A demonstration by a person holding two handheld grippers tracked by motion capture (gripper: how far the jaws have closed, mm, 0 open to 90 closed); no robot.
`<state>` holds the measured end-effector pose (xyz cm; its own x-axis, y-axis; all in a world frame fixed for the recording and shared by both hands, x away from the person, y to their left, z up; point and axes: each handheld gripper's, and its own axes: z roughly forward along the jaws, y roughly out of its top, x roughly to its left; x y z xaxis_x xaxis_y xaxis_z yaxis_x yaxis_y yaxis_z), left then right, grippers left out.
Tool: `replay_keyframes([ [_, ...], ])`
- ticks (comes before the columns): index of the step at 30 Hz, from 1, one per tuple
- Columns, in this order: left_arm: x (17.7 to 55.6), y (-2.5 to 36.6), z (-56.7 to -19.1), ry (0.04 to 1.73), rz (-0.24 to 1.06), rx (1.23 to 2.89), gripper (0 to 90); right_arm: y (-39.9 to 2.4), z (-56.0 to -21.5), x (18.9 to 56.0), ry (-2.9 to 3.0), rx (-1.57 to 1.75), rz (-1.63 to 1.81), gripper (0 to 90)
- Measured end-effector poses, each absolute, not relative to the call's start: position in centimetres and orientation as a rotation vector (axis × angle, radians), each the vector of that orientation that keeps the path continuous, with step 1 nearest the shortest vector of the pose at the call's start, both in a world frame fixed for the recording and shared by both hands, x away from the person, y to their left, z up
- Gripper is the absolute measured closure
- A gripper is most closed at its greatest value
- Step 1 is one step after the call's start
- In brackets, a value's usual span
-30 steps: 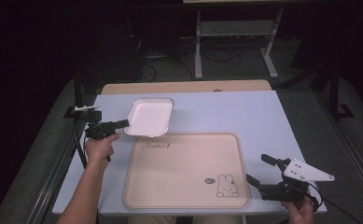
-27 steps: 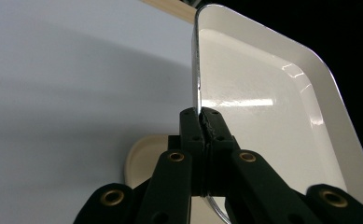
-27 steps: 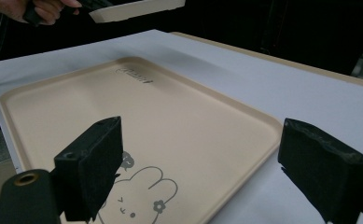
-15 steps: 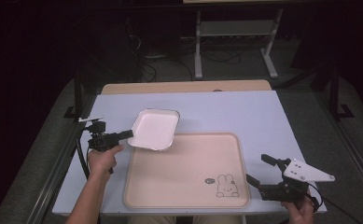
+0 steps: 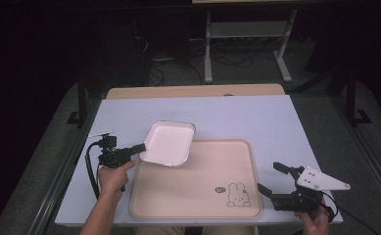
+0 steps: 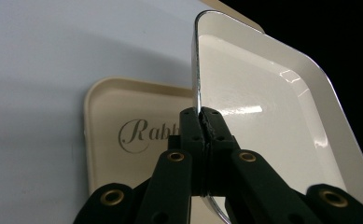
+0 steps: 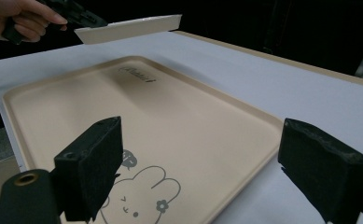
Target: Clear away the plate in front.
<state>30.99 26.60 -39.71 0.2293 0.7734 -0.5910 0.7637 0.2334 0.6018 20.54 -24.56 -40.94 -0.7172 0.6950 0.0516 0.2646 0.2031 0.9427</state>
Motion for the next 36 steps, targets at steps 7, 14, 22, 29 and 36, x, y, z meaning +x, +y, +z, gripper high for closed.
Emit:
replay_keyframes([
  [7, 30.0, 26.2, -39.8, 1.518, 0.025, 1.504, 89.0, -24.5, -40.9, 20.5, 2.105, 0.885, 1.522, 13.1],
  [14, 28.9, 25.3, -40.3, 1.522, 0.022, 1.502, 89.0, -24.5, -40.9, 20.5, 2.107, 0.883, 1.524, 13.1],
  [22, 27.6, 24.2, -41.4, 1.549, 0.025, 1.501, 89.0, -24.4, -40.9, 20.5, 2.109, 0.884, 1.52, 13.1],
  [29, 26.7, 23.1, -42.8, 1.568, 0.013, 1.512, 89.0, -24.4, -40.9, 20.5, 2.112, 0.88, 1.518, 13.1],
  [36, 26.4, 21.7, -43.7, 1.576, 0.032, 1.565, 89.0, -24.3, -40.9, 20.4, 2.116, 0.875, 1.512, 13.1],
])
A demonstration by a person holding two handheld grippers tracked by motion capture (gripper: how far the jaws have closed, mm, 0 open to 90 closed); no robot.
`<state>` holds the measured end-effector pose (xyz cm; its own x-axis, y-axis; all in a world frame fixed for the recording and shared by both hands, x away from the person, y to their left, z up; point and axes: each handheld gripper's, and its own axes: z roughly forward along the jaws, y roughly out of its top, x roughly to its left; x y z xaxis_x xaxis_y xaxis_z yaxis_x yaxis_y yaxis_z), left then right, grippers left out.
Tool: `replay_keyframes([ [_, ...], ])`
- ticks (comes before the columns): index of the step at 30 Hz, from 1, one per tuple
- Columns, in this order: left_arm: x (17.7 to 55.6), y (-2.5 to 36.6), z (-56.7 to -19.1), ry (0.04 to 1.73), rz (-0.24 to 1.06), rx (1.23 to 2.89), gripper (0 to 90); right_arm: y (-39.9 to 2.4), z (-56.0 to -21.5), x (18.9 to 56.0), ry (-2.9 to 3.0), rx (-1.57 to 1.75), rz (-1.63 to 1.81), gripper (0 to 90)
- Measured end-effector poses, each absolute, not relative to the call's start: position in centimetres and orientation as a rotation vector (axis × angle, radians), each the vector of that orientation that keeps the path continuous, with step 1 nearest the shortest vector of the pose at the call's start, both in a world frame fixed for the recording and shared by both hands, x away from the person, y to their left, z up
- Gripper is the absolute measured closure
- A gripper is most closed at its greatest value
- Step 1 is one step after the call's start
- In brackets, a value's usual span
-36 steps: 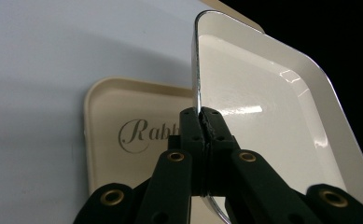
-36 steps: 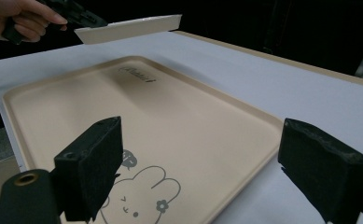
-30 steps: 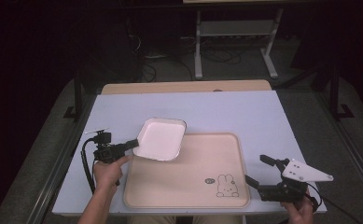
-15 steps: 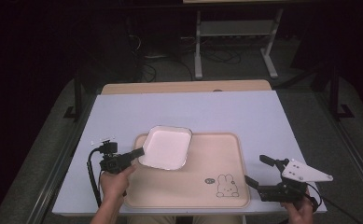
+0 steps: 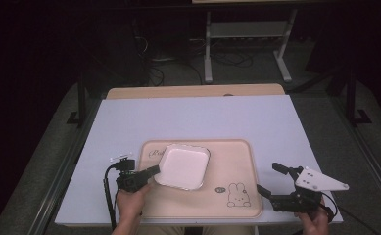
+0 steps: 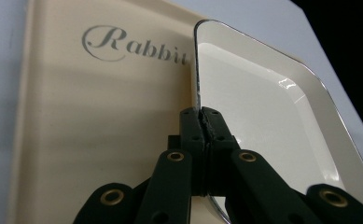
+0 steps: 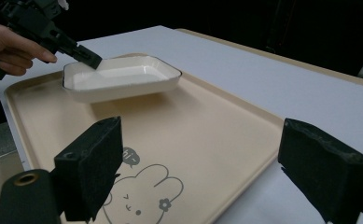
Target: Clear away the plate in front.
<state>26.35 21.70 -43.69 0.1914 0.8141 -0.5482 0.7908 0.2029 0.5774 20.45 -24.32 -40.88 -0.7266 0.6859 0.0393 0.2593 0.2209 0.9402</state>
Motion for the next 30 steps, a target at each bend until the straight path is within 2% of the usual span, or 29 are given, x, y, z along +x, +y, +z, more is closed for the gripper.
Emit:
replay_keyframes([
  [10, 25.4, 19.4, -44.6, 1.598, 0.149, 1.675, 88.8, -24.2, -40.9, 20.4, 2.123, 0.865, 1.51, 13.1],
  [15, 24.9, 19.0, -44.7, 1.604, 0.166, 1.695, 87.8, -24.1, -40.9, 20.4, 2.128, 0.86, 1.508, 13.1],
  [16, 24.9, 18.9, -44.6, 1.602, 0.171, 1.709, 86.5, -24.2, -40.9, 20.4, 2.128, 0.86, 1.509, 13.1],
  [20, 24.6, 18.6, -44.5, 1.585, 0.15, 1.741, 71.8, -24.2, -40.8, 20.4, 2.123, 0.858, 1.514, 13.1],
  [24, 23.9, 18.1, -44.1, 1.551, 0.168, 1.792, 63.7, -24.2, -40.8, 20.4, 2.123, 0.859, 1.52, 13.1],
  [30, 23.0, 17.8, -44.0, 1.513, 0.161, 1.819, 59.4, -24.0, -40.8, 20.4, 2.133, 0.853, 1.507, 13.1],
])
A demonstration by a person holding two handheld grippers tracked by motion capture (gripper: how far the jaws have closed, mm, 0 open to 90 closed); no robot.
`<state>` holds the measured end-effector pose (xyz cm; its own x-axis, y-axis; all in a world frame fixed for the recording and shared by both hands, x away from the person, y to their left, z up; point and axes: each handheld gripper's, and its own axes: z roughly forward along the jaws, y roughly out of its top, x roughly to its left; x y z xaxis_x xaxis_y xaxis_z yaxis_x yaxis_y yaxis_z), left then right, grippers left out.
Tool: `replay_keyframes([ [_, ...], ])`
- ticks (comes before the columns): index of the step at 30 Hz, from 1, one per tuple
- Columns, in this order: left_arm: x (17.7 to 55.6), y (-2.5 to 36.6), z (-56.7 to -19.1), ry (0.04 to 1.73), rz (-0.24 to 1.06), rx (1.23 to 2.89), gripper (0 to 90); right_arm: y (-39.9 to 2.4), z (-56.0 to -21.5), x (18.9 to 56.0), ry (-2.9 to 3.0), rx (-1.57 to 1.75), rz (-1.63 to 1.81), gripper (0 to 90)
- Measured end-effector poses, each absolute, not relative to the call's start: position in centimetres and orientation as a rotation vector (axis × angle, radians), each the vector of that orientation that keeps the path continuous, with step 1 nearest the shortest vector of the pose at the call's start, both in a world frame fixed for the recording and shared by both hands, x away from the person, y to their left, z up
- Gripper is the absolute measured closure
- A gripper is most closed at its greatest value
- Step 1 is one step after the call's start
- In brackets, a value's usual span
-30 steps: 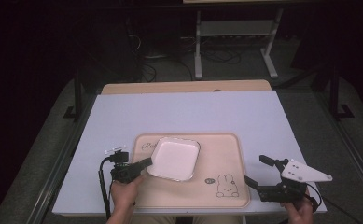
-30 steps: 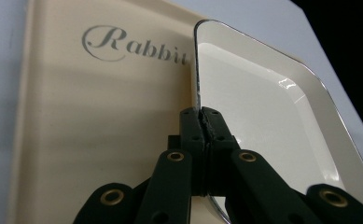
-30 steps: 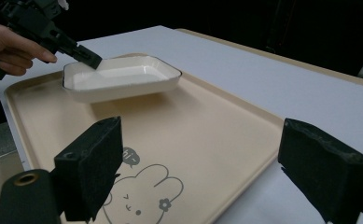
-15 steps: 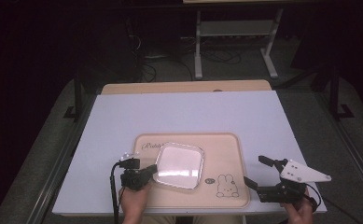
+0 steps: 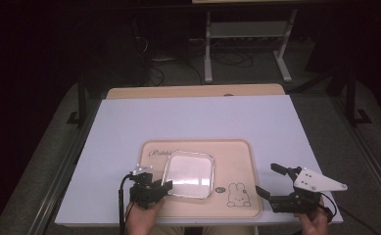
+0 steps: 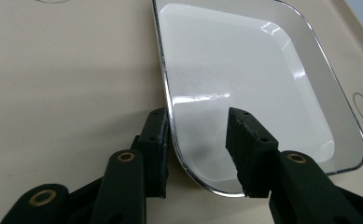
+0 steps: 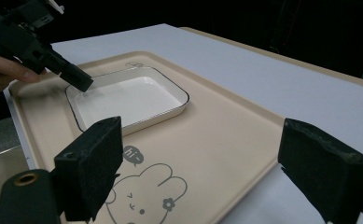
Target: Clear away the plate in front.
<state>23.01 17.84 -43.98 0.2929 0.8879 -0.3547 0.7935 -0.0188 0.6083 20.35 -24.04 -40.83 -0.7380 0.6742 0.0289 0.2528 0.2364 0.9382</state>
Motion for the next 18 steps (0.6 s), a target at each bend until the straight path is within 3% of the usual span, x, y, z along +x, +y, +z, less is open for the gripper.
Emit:
replay_keyframes([
  [6, 22.6, 17.9, -43.9, 1.489, 0.153, 1.807, 58.9, -24.0, -40.8, 20.3, 2.135, 0.845, 1.501, 13.1],
  [10, 22.3, 18.2, -43.8, 1.476, 0.115, 1.76, 65.0, -23.9, -40.8, 20.3, 2.137, 0.846, 1.496, 13.1],
  [18, 21.9, 18.5, -43.9, 1.462, 0.121, 1.747, 67.1, -23.4, -40.7, 20.2, 2.16, 0.812, 1.453, 13.1],
])
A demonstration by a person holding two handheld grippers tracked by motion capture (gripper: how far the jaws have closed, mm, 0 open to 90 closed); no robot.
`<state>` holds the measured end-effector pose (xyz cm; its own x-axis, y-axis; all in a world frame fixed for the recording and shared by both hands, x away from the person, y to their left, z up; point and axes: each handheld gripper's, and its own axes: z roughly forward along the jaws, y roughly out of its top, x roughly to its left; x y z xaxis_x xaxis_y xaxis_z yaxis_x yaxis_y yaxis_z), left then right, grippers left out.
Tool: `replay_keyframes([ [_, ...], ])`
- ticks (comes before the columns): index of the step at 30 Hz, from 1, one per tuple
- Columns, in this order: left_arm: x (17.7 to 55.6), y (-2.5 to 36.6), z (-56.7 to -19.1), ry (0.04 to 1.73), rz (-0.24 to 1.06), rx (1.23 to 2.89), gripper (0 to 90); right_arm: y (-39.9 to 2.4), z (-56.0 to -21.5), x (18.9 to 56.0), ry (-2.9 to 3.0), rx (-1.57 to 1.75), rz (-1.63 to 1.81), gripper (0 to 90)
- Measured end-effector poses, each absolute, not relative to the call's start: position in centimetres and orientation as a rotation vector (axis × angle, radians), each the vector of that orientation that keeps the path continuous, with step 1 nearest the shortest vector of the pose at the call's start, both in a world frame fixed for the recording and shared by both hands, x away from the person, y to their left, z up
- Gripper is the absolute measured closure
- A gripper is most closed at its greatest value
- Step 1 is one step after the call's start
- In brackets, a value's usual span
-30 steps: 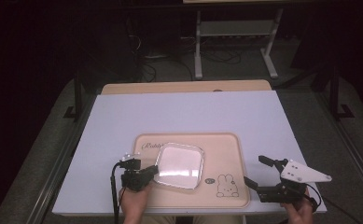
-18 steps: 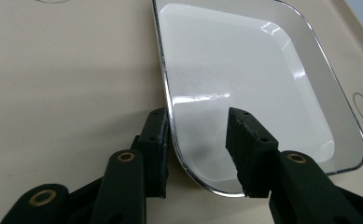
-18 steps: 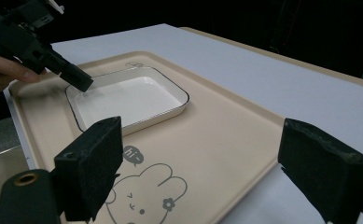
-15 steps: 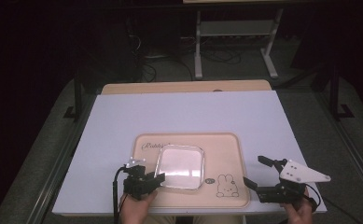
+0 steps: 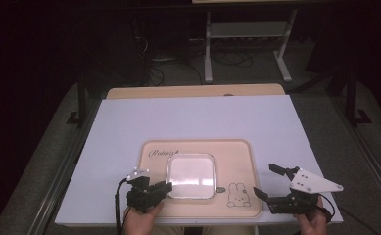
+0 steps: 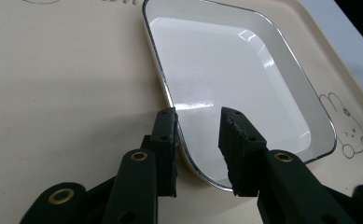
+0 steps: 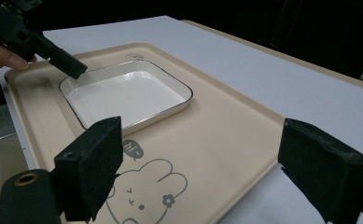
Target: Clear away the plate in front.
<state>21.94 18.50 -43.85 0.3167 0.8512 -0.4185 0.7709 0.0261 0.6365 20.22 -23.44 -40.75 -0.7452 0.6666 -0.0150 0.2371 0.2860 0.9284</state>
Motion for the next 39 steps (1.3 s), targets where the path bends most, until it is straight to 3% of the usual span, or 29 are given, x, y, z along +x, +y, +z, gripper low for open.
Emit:
replay_keyframes([
  [11, 22.0, 19.2, -43.6, 1.448, 0.153, 1.748, 72.0, -23.3, -40.8, 20.3, 2.173, 0.806, 1.449, 13.1],
  [25, 22.4, 19.6, -41.8, 1.271, 0.265, 1.828, 63.8, -23.4, -40.9, 20.4, 2.17, 0.825, 1.444, 13.1],
  [39, 23.4, 20.8, -41.7, 1.102, 0.232, 1.819, 55.8, -23.7, -41.0, 20.7, 2.167, 0.85, 1.43, 13.1],
])
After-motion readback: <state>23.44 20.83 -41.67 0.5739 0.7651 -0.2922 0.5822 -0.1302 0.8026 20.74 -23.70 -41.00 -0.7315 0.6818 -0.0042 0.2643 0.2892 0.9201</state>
